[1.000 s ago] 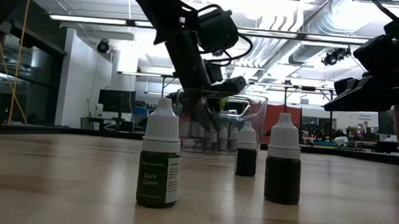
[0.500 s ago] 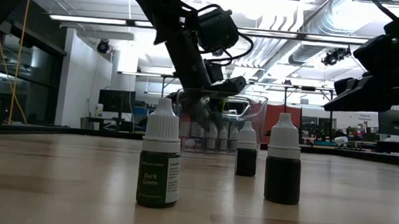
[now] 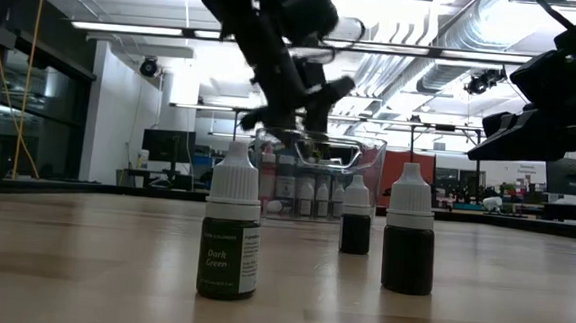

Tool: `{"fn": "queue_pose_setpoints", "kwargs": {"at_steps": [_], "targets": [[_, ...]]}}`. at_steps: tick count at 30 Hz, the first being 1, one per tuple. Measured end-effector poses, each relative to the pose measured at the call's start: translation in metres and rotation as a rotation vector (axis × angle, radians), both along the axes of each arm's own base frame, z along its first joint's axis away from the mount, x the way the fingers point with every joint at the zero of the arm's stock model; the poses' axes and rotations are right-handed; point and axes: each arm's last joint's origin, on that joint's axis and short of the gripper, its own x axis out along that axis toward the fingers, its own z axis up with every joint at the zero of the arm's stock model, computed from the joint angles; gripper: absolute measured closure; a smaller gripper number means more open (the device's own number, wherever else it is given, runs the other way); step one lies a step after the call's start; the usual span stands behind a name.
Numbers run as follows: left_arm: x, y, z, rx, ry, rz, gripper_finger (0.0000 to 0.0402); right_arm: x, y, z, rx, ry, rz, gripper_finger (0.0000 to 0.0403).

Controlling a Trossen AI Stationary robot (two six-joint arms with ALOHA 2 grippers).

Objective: Pick & Place food coloring
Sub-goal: Put the small green food coloring bottle into the transparent bin

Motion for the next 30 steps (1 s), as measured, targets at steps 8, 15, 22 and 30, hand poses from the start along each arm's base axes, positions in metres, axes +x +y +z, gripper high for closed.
{"fn": "queue_pose_setpoints", "kwargs": {"at_steps": [8,15,22,30], "targets": [[-0.021,-0.004,0.057,0.104,-0.074,-0.14,0.0231,0.0,0.0,0.0,0.0,0.001,0.0,0.0402],[-0.042,-0.026,0.101,0.112,-0.167,-0.374,0.0231,0.0,0.0,0.0,0.0,0.0,0.0,0.0402],[-0.047,-0.064,0.109,0.049,-0.211,-0.802,0.0231,0.0,0.0,0.0,0.0,-0.001,0.0,0.0402],[-0.052,-0.105,0.108,0.061,-0.196,-0.968,0.0231,0.0,0.0,0.0,0.0,-0.001,0.0,0.0402]]}}
